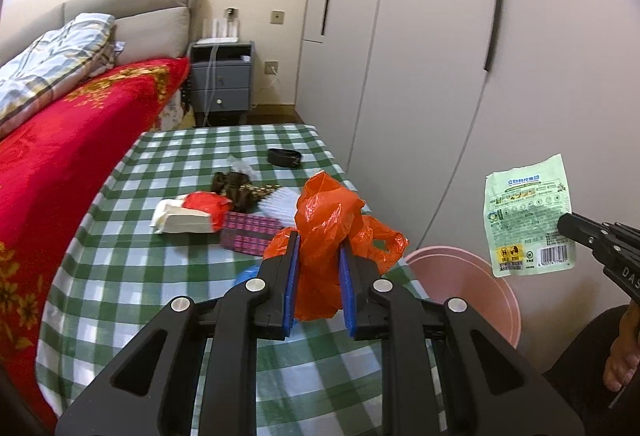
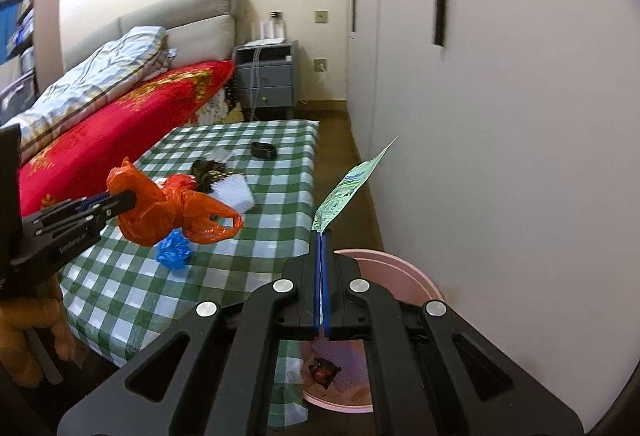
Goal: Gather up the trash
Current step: 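Lift the orange bag and green packet and carry both over the pink bin, then open both grippers over the bin, dropping the bag and packet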
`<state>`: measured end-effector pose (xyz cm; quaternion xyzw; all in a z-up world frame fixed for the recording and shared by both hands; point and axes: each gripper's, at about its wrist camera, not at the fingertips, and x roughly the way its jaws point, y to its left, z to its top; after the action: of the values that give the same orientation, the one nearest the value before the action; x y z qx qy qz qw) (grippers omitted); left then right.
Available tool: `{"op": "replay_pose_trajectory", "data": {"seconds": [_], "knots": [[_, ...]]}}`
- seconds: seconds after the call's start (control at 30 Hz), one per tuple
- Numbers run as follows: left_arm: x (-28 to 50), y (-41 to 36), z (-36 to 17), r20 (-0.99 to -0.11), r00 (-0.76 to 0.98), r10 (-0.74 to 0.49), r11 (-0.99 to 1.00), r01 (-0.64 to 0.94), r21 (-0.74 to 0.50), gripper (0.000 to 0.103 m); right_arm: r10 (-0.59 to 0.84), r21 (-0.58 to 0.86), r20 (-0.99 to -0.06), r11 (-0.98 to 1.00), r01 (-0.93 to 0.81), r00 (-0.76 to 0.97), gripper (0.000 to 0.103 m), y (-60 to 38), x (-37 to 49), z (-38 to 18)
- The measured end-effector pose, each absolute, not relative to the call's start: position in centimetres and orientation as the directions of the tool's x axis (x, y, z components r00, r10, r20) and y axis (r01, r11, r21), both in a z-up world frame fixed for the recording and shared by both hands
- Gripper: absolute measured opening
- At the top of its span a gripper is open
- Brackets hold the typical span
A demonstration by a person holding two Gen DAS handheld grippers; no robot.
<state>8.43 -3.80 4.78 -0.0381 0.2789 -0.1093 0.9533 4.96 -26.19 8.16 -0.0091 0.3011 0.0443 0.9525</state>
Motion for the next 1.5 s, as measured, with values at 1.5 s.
{"op": "replay_pose_trajectory", "data": {"seconds": [1.5], "knots": [[15.6, -18.3, -0.7, -0.64, 0.641, -0.424, 0.896, 0.402, -0.19, 0.026, -0.083, 0.015, -0.649, 0.993, 0.121, 0.757, 0.003, -30.8, 9.8, 4.6]]}}
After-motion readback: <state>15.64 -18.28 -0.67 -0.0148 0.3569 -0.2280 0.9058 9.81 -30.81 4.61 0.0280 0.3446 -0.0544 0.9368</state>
